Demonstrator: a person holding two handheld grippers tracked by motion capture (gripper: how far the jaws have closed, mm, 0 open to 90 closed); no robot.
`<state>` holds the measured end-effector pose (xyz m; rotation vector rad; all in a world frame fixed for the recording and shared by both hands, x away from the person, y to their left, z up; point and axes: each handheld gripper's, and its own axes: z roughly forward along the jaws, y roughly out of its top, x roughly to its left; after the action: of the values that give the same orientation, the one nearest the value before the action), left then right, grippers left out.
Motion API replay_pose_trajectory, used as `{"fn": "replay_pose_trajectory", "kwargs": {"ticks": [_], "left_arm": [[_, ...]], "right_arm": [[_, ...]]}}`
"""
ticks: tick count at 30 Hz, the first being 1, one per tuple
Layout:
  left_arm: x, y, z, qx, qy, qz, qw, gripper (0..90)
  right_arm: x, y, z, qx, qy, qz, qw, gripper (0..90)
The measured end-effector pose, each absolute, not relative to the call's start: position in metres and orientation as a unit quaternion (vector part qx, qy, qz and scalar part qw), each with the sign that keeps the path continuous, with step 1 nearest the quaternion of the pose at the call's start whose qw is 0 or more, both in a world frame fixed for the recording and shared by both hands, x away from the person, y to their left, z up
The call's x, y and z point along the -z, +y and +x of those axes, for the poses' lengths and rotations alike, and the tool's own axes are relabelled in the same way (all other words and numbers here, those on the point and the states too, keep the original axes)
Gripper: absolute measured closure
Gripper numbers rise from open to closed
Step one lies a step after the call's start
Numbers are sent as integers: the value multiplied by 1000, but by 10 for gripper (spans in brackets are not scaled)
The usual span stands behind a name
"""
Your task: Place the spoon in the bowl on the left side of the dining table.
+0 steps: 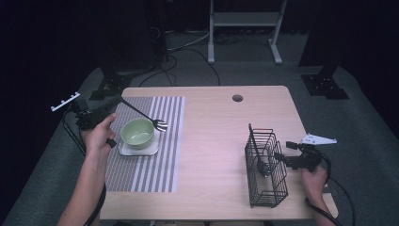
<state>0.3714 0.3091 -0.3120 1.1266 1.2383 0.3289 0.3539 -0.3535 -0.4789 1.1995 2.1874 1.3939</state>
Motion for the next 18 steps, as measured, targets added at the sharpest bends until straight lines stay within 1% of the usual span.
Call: {"fn": "replay_pose_trajectory", "kwargs": {"ticks": [18], "left_arm": [[319,330,374,-160,563,488,648,896]], "right_arm": [[479,-353,354,-479,758,419,142,133]]}}
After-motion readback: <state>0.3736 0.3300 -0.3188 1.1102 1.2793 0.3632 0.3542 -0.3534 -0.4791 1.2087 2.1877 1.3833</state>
